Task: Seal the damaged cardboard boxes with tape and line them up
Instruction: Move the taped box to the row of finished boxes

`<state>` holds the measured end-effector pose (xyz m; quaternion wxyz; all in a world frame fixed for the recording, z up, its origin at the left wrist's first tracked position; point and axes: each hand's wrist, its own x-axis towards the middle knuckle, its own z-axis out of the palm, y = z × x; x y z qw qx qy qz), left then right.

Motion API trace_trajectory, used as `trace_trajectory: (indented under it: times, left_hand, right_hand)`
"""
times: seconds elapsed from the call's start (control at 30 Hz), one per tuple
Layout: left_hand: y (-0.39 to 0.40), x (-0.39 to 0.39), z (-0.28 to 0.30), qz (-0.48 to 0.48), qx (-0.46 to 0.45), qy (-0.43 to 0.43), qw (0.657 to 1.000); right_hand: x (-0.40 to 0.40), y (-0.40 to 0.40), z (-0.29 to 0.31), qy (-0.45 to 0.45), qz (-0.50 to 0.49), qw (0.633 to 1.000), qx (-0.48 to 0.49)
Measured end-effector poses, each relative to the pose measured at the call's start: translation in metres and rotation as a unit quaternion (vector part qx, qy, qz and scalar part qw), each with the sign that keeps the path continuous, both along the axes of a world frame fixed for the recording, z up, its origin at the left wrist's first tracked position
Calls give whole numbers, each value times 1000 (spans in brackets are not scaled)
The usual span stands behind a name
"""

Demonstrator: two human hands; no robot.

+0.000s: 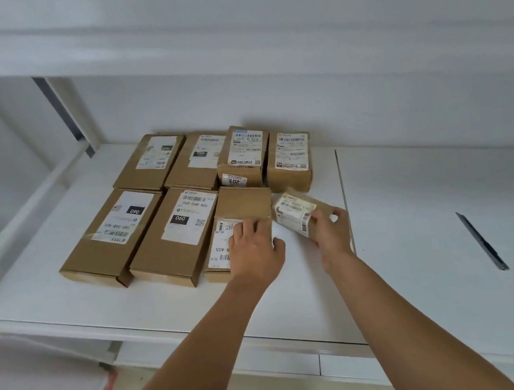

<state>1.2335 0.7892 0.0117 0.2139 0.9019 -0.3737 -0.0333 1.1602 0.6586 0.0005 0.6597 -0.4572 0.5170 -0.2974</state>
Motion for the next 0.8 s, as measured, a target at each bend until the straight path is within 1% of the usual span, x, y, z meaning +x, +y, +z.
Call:
trace_trajectory:
  times: [0.13,0.23,0.3,0.4,0.57,0.7,0.8]
  left_hand:
    - [2,0,-1,-6,-9,-2,1000]
    - [2,0,-1,-9,-1,-3,1000]
    - [2,-1,0,-9,3,-2,1000]
    - [2,-1,2,-10,7,7,1000]
    - [-3,-1,7,-5,21,36,999]
    - [-16,-14,15,19,31,24,999]
    - [-34,-34,20,15,-13,4,1000]
  right_hand:
    - [9,-12,-1,95,25,992,-83]
    - [16,-25,2,202,70,963,-164]
    - [18,-28,1,244,70,953,-165]
    - [15,-25,-2,232,70,962,-124]
    - [-1,-20,-2,156,82,979,-107]
    - [-27,-22,0,158,75,976,-129]
    - [-56,-31,5,182,77,968,-151]
